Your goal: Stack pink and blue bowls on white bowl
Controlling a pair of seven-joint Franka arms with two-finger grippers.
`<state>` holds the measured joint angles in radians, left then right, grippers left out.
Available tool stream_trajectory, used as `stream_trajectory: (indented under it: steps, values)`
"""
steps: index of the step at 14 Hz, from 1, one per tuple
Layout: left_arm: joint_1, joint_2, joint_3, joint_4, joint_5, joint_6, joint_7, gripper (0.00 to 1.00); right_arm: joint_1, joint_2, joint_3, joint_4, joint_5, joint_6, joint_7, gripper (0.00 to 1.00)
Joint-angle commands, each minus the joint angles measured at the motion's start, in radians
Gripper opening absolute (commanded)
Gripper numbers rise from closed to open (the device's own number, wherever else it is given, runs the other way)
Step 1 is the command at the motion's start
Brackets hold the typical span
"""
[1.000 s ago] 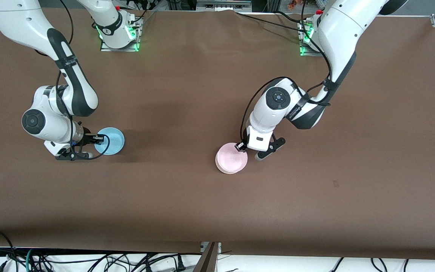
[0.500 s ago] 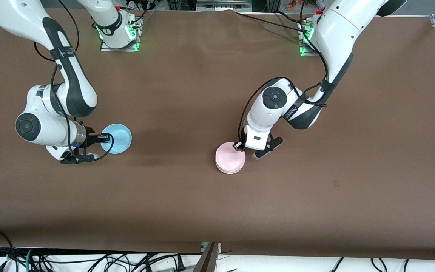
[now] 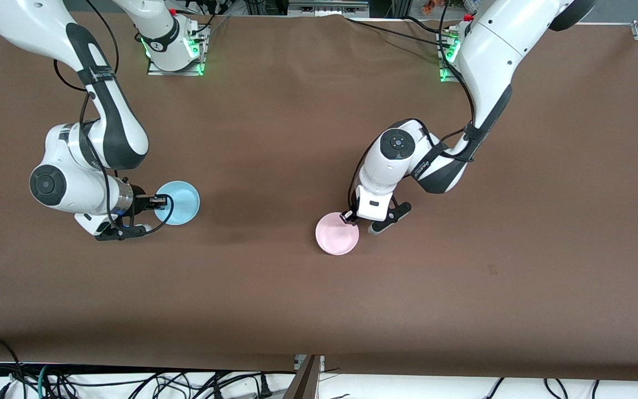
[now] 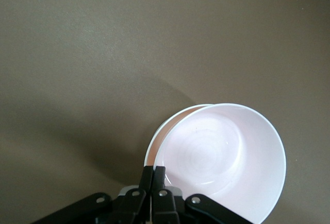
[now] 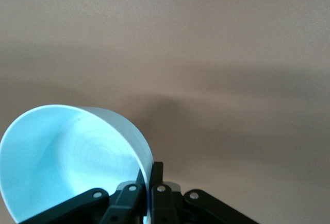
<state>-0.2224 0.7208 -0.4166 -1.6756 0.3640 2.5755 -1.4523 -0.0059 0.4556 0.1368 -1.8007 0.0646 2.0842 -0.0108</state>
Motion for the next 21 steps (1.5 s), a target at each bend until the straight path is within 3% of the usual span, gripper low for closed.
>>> stream_trajectory:
  steps: [1,9,10,11,12,15,17,19,20,21]
  values:
    - [-0.011,-0.001,0.012,0.002,0.033,0.012,-0.034,0.00,0.013,0.002,0.010,0.018,0.058,-0.015,0.006,0.00]
    - [-0.011,0.005,0.012,0.005,0.035,0.012,-0.033,0.02,0.066,0.018,0.010,0.029,0.123,0.002,0.012,0.00]
    - [-0.011,0.005,0.012,0.007,0.035,0.012,-0.033,0.09,0.067,0.018,0.010,0.032,0.121,0.002,0.035,0.00]
    - [-0.009,0.005,0.012,0.008,0.035,0.012,-0.033,0.27,0.073,0.020,0.010,0.034,0.121,0.002,0.049,0.00]
    - [-0.009,0.005,0.012,0.010,0.035,0.012,-0.033,0.35,0.076,0.020,0.010,0.034,0.119,0.002,0.049,0.00]
    - [-0.009,0.002,0.012,0.016,0.033,0.012,-0.031,0.39,0.076,0.020,0.010,0.034,0.119,0.002,0.049,0.00]
    - [-0.003,-0.003,0.012,0.019,0.033,0.012,-0.031,0.34,0.078,0.020,0.010,0.034,0.121,0.002,0.051,0.00]
    - [0.003,-0.011,0.010,0.025,0.033,0.011,-0.025,0.07,0.098,0.020,0.010,0.035,0.123,0.005,0.058,0.00]
    - [0.005,-0.011,0.010,0.037,0.033,0.009,-0.025,0.00,0.110,0.020,0.010,0.043,0.124,0.008,0.066,0.00]
    - [0.006,-0.011,0.010,0.045,0.033,0.009,-0.025,0.00,0.116,0.020,0.010,0.044,0.123,0.008,0.093,0.00]
